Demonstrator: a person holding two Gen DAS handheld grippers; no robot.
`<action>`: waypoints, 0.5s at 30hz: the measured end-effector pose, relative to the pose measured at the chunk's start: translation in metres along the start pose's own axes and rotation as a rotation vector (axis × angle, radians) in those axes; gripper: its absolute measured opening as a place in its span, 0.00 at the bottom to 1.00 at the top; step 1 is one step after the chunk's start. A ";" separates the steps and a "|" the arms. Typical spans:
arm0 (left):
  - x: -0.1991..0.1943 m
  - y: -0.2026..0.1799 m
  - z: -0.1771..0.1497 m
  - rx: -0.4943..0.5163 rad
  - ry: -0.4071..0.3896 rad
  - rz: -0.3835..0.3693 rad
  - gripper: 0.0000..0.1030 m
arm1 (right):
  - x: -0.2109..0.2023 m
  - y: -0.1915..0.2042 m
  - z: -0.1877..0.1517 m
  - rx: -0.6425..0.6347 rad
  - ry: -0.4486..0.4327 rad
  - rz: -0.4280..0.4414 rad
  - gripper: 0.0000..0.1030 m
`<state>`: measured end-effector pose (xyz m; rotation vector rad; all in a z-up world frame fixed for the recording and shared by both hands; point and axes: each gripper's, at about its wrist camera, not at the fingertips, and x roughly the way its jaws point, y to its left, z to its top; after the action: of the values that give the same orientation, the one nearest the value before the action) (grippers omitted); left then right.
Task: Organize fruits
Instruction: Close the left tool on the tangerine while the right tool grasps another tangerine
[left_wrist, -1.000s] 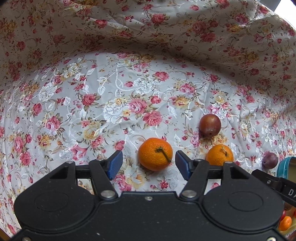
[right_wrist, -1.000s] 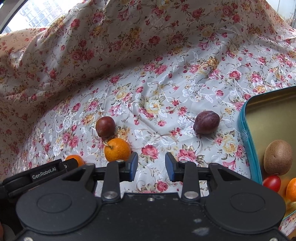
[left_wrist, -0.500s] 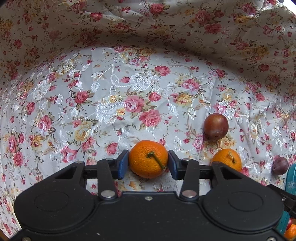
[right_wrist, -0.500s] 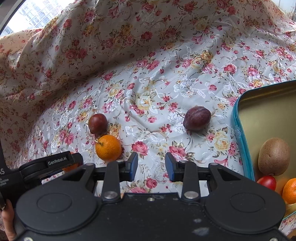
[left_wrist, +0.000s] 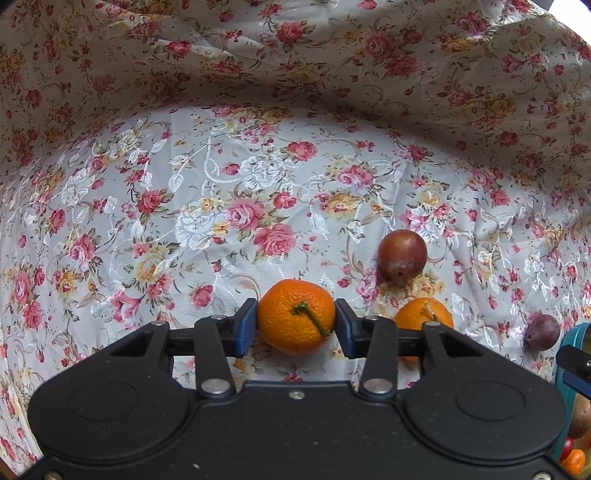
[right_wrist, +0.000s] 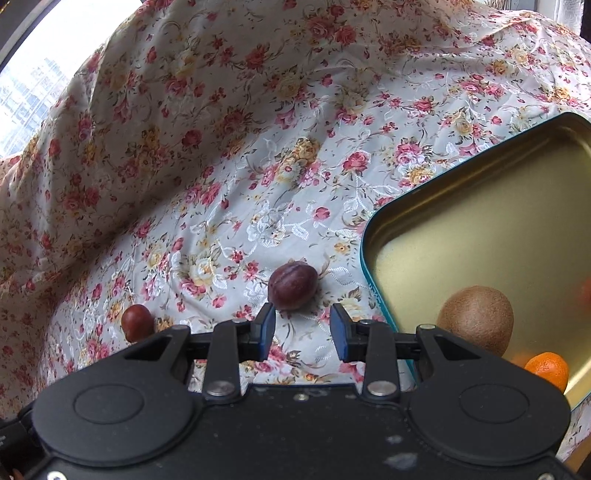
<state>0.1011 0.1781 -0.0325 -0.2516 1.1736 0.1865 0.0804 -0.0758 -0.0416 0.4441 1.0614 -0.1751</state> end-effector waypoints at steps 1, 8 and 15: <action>0.000 0.001 0.000 -0.001 -0.003 0.002 0.50 | 0.002 0.004 -0.002 -0.012 0.007 0.009 0.35; -0.005 0.015 0.004 -0.030 -0.050 0.065 0.50 | 0.010 0.049 -0.022 -0.156 0.033 0.069 0.35; -0.005 0.038 0.006 -0.067 -0.051 0.080 0.50 | 0.017 0.101 -0.043 -0.279 0.042 0.117 0.35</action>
<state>0.0940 0.2161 -0.0293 -0.2579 1.1291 0.3008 0.0897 0.0352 -0.0473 0.2568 1.0798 0.0864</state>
